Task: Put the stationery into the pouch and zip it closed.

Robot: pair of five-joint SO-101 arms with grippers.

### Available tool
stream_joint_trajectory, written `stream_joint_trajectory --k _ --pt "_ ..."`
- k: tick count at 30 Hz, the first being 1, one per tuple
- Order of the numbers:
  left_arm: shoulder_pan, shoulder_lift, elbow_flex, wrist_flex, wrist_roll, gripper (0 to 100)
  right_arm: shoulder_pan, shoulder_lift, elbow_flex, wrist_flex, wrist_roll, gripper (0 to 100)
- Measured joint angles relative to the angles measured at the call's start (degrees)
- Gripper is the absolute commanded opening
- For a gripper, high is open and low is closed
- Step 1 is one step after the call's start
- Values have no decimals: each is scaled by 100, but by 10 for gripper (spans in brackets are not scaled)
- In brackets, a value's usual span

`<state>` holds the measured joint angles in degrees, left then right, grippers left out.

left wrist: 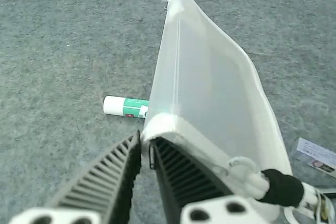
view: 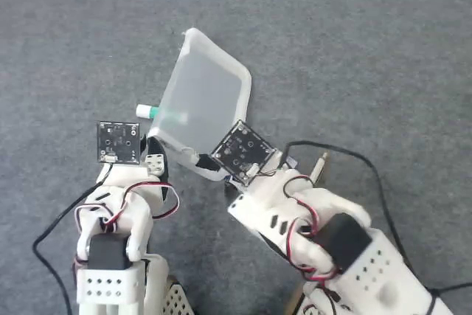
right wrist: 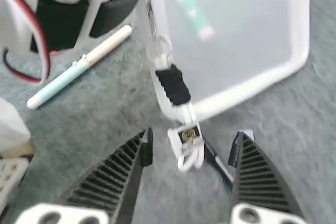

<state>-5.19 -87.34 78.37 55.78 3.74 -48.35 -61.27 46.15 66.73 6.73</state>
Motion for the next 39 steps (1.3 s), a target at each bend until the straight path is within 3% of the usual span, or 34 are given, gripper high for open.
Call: stream_joint_trajectory --k 7,15,29,36,39 --pt "0 0 0 0 0 9 -44 9 1081 -1741 0 231" --pt "0 0 0 0 0 9 -26 9 1653 -2822 211 233" --pt "0 0 0 0 0 10 -237 2286 1073 -3182 598 234" --pt "0 0 0 0 -9 10 -237 2462 958 -3402 598 229" --pt "0 0 0 0 -9 10 -237 2488 958 -3437 598 156"
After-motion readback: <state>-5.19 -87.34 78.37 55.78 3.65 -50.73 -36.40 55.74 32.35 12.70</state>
